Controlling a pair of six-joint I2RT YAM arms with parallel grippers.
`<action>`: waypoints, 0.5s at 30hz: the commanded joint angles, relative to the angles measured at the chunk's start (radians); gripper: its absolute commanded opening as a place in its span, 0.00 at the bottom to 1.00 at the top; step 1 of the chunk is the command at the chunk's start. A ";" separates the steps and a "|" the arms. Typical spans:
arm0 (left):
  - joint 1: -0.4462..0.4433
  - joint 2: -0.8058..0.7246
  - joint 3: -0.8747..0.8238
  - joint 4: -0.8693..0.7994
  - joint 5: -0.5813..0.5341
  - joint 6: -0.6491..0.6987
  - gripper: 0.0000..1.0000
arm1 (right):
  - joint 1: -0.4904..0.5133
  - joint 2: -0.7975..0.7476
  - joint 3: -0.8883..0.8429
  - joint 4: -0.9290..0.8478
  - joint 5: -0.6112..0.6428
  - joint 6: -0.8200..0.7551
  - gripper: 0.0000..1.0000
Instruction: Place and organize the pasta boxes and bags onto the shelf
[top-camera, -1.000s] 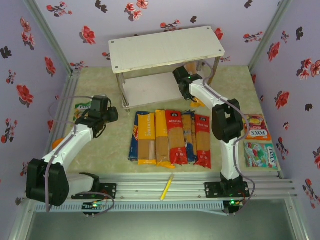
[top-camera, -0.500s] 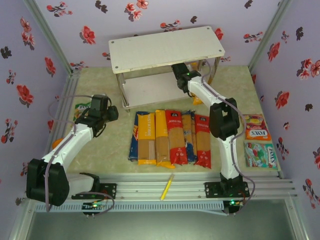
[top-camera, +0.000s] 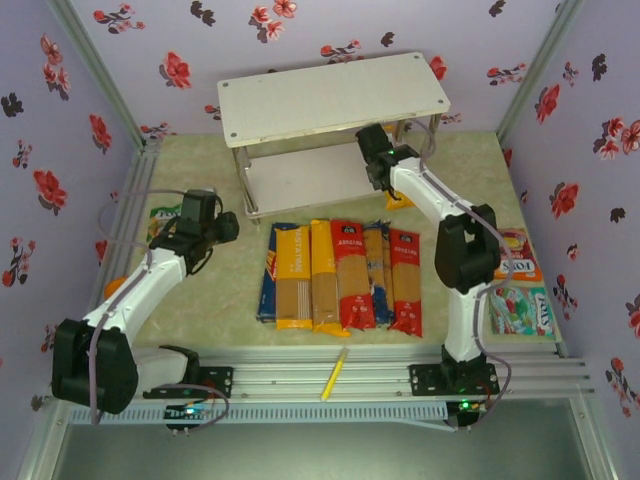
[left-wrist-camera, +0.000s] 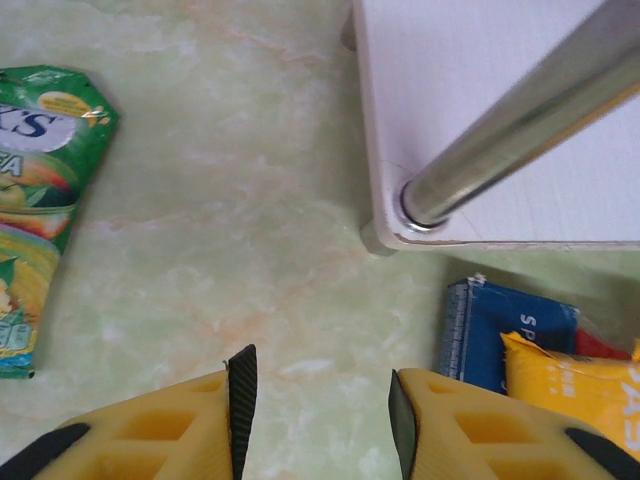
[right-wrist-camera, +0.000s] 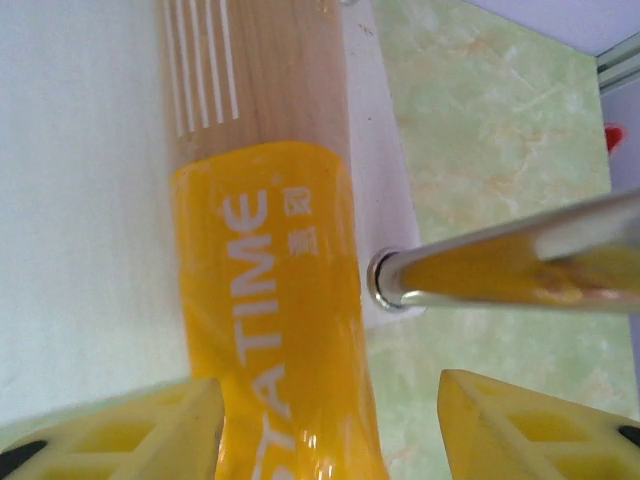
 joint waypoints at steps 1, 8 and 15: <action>-0.074 -0.051 -0.012 0.016 0.046 0.048 0.41 | 0.012 -0.118 -0.033 -0.057 -0.087 0.082 0.60; -0.302 -0.043 0.055 -0.100 -0.021 -0.029 0.43 | 0.028 -0.350 -0.305 -0.081 -0.350 0.237 0.61; -0.413 0.077 0.100 -0.159 -0.017 -0.094 0.43 | 0.145 -0.524 -0.517 -0.096 -0.517 0.327 0.62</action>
